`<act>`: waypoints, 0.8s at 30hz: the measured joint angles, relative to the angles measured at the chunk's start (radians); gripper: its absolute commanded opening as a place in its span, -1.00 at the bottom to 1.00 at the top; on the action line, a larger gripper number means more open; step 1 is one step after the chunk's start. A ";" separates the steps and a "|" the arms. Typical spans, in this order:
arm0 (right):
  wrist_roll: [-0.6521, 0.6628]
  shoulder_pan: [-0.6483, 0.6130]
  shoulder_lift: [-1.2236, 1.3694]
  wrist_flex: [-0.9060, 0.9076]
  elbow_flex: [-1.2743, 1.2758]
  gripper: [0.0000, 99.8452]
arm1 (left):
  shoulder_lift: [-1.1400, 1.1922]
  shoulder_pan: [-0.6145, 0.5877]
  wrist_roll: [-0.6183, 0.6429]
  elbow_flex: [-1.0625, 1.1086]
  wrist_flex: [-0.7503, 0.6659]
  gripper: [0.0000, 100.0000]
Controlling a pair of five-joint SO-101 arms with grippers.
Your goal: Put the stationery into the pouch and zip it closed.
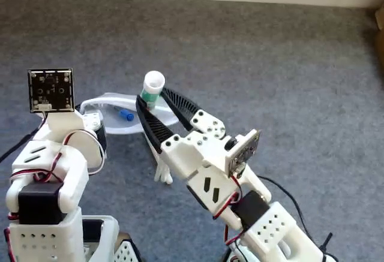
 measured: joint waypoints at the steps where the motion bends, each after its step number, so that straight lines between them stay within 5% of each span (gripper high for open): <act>1: 0.000 0.000 0.031 -0.034 0.000 -0.99 | 0.000 0.002 0.000 0.000 0.000 -0.98; 12: 0.000 0.005 0.244 -0.219 0.000 -0.99 | 0.000 -0.002 -0.003 0.000 0.000 -0.98; 24: 0.000 -0.054 -0.075 -0.198 0.147 -0.99 | 0.000 0.000 -0.003 0.014 0.000 -0.98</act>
